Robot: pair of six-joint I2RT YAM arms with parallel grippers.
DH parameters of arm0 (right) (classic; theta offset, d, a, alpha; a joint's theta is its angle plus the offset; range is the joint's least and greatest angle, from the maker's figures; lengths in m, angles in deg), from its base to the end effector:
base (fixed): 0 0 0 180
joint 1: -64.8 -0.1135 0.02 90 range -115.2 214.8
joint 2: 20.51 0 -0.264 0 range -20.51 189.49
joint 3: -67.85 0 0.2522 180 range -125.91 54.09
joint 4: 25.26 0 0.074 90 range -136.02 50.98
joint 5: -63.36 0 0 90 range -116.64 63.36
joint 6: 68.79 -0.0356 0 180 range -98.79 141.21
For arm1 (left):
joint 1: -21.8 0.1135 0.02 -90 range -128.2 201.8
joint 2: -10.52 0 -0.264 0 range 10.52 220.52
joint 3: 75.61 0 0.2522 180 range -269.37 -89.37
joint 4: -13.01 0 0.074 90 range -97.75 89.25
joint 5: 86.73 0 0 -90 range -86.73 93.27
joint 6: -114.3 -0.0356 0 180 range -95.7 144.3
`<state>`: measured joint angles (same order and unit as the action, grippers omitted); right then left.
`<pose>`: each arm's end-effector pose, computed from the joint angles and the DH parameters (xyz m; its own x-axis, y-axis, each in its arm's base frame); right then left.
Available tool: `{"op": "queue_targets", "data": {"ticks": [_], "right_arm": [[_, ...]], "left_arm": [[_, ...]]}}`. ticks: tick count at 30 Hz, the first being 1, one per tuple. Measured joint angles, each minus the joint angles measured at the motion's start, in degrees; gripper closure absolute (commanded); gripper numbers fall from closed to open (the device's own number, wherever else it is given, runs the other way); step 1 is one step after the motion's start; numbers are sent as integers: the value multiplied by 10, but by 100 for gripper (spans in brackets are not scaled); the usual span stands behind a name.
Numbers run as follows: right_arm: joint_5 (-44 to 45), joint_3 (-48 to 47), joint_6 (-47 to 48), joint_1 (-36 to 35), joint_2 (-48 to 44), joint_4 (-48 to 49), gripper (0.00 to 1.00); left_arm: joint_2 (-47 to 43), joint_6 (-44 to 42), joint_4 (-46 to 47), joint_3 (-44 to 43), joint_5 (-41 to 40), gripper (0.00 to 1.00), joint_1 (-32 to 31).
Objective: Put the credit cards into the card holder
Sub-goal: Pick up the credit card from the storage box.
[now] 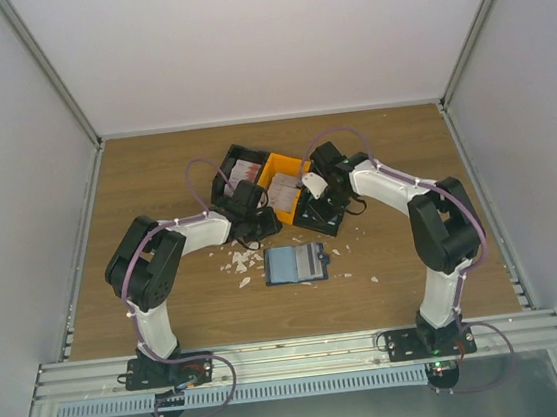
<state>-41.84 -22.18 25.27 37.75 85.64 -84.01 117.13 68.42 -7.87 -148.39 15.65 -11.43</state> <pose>0.3199 0.1738 0.1925 -0.8222 -0.4965 -0.2783 -0.5594 0.7952 0.2340 0.3035 -0.2079 0.1373 -0.9349 -0.2004 -0.2929 -0.0167 0.8492 -0.5278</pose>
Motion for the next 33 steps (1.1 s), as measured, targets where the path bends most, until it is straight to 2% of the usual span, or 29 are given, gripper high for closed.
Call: {"op": "queue_targets", "data": {"ticks": [4, 9, 12, 19, 33], "right_arm": [[1, 0, 0, 0, 10, 0, 65], [-2, 0, 2, -3, 13, 1, 55], [-3, 0, 4, -7, 13, 1, 53], [2, -1, 6, -18, 27, 24, 54], [-3, 1, 12, -19, 14, 30, 62]], "left_arm": [[0, 0, 0, 0, 0, 70, 0], [0, 0, 0, 0, 0, 70, 0], [0, 0, 0, 0, 0, 70, 0], [0, 0, 0, 0, 0, 70, 0], [0, 0, 0, 0, 0, 70, 0]]}}
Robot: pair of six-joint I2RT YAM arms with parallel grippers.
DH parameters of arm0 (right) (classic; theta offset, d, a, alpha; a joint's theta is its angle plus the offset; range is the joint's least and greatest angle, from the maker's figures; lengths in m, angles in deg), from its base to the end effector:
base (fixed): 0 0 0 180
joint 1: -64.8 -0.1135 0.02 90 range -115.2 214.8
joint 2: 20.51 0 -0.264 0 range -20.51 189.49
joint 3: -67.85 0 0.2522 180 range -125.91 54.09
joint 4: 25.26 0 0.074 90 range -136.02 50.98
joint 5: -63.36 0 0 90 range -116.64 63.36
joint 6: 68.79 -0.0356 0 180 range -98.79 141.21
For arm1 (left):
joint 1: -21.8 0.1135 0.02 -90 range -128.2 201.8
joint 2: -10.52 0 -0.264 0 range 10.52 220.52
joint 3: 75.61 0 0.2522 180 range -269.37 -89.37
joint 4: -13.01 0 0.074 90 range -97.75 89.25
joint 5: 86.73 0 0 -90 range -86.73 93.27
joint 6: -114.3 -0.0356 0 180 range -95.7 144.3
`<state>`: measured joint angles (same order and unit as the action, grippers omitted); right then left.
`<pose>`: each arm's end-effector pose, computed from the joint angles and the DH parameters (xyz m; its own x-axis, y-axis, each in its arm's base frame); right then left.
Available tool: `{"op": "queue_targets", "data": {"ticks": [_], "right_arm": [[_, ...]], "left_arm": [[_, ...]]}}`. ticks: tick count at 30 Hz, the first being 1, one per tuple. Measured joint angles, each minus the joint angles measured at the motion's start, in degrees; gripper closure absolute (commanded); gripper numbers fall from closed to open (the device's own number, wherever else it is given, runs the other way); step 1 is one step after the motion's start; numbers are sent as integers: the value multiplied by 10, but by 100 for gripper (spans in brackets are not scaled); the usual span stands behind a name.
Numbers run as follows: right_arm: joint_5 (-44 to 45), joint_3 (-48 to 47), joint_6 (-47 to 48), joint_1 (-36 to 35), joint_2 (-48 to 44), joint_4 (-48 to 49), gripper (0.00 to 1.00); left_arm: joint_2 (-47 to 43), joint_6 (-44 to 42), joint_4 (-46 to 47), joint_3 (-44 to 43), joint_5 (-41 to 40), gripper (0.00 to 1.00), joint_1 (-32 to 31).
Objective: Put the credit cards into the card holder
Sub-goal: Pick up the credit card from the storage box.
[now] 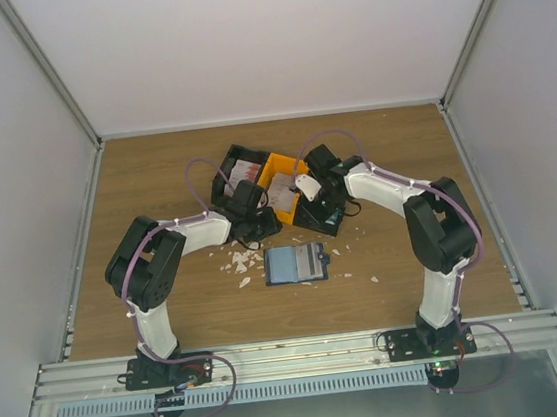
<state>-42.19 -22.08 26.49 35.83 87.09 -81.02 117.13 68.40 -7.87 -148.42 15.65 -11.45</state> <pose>0.3200 0.1880 0.1848 -0.7859 -0.5364 -0.3076 -0.6084 0.7597 0.2296 0.3035 -0.2081 0.1374 -0.9348 -0.1999 -0.2934 -0.0158 0.8491 -0.5280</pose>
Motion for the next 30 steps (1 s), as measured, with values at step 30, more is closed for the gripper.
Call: {"op": "queue_targets", "data": {"ticks": [30], "right_arm": [[31, 4, 4, -4, 3, -4, 56]], "left_arm": [[6, 0, -1, -7, 0, 70, -1]]}}
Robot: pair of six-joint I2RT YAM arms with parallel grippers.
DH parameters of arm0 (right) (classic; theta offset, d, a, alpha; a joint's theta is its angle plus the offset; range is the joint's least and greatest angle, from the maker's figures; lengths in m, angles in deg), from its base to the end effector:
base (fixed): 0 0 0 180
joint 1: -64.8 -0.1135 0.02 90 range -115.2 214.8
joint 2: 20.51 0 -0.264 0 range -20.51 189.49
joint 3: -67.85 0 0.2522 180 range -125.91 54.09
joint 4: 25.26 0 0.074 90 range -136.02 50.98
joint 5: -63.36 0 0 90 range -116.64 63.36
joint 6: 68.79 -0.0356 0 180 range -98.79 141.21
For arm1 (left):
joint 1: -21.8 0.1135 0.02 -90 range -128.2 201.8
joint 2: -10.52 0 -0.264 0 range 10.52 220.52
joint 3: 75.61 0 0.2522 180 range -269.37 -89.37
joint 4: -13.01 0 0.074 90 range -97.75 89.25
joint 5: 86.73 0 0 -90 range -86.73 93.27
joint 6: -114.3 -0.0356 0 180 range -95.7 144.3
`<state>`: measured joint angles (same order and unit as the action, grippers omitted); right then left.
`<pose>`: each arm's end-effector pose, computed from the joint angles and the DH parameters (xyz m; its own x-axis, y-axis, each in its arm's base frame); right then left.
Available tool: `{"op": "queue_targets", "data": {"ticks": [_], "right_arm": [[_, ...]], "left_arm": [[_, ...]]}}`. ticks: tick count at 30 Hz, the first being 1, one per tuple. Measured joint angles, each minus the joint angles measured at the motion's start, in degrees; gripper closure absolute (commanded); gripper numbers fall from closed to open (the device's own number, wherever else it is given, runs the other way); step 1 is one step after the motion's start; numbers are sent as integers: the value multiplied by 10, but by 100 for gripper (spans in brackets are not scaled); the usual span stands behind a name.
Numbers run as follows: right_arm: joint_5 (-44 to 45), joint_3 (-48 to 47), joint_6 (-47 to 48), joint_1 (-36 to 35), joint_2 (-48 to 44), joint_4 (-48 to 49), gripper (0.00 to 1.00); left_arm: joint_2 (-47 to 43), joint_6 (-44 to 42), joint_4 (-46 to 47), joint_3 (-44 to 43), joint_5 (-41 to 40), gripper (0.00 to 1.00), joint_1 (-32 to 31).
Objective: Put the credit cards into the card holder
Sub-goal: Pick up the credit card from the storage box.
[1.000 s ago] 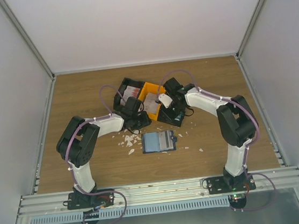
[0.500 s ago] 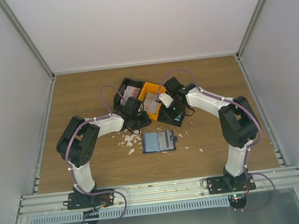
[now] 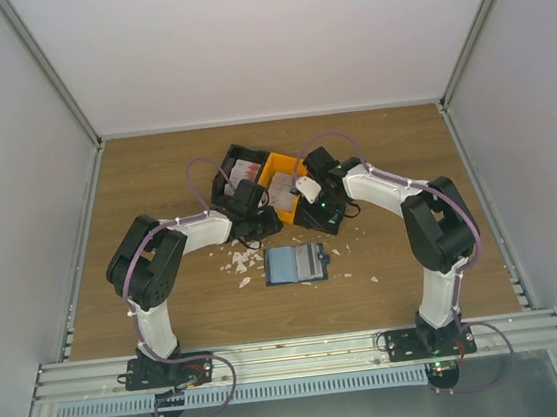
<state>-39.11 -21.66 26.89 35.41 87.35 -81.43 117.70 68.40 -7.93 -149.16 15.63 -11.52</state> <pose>0.3181 0.1880 0.1806 -0.7832 -0.5520 -0.2862 -0.6099 0.7716 0.1807 0.3058 -0.2102 0.1374 -0.9345 -0.1992 -0.2949 -0.0140 0.8487 -0.5287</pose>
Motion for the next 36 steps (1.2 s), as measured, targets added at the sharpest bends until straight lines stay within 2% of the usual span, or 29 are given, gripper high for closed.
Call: {"op": "queue_targets", "data": {"ticks": [11, 25, 36], "right_arm": [[2, 0, 0, 1, -2, 1, 63], [4, 5, -6, 1, -13, 2, 65], [4, 10, -10, 4, -21, 4, 70]], "left_arm": [[0, 0, 0, 0, 0, 70, 0], [0, 0, 0, 0, 0, 70, 0], [1, 0, -4, -3, -1, 70, 0]]}}
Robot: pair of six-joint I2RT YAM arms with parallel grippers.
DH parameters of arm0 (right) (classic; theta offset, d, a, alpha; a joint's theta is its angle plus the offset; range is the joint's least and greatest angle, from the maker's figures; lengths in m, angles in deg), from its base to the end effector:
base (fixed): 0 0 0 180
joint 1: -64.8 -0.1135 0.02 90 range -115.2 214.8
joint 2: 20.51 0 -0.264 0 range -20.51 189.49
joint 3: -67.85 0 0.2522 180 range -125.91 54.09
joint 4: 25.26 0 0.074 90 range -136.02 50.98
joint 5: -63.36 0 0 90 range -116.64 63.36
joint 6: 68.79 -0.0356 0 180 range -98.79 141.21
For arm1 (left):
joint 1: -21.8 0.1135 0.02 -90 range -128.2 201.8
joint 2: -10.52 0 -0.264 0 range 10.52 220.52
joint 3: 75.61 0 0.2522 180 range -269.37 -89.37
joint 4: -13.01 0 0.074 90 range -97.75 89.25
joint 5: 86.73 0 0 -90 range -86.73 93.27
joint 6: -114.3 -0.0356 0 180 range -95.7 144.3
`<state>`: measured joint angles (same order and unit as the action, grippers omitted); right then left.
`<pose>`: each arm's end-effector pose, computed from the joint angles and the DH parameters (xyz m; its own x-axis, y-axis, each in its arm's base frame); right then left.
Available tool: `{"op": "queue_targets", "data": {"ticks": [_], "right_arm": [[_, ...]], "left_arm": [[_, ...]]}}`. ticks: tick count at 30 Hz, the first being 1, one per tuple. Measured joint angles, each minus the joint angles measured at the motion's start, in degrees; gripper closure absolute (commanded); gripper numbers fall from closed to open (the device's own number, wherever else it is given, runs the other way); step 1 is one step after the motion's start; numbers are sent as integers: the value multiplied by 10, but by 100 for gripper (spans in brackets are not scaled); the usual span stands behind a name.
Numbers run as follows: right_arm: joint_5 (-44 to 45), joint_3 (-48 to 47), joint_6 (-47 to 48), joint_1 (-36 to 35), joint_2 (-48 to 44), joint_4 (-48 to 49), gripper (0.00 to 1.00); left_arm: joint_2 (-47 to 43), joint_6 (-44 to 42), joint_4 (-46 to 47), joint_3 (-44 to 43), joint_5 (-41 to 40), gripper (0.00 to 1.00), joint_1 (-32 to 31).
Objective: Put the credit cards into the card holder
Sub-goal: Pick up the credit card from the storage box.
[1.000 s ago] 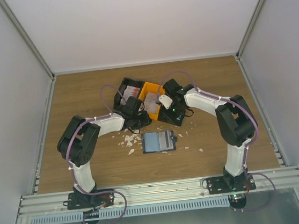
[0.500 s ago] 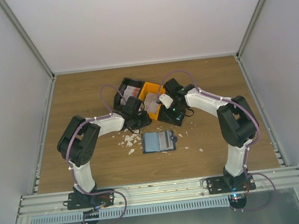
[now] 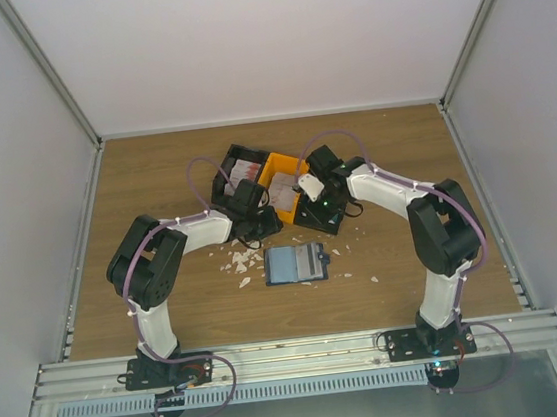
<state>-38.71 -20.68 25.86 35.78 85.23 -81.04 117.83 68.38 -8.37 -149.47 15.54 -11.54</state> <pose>0.3150 0.1833 0.1889 -0.7906 -0.5293 -0.3078 -0.5939 0.7851 0.1756 0.3063 -0.2106 0.1376 -0.9353 -0.1983 -0.2929 -0.0158 0.8506 -0.5255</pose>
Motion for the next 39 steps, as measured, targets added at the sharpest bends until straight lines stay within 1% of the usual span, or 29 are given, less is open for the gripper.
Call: {"op": "queue_targets", "data": {"ticks": [14, 17, 23, 26, 32, 39], "right_arm": [[-1, 7, -3, 2, -15, 2, 77], [-2, 9, -3, 2, -19, 2, 81], [-1, 9, -2, 2, -20, 7, 87], [0, 9, -2, 2, -23, 9, 94], [2, 16, 0, 3, -51, 8, 99], [32, 17, -5, 3, -66, 9, 99]], "left_arm": [[0, 0, -2, -1, 0, 70, 0], [1, 0, -4, -2, 0, 70, 0], [2, 0, -8, -5, -2, 70, -1], [2, 0, -8, -5, -2, 70, -1], [2, 0, -7, -5, -3, 70, -1], [2, -1, -5, -5, -4, 69, -1]]}}
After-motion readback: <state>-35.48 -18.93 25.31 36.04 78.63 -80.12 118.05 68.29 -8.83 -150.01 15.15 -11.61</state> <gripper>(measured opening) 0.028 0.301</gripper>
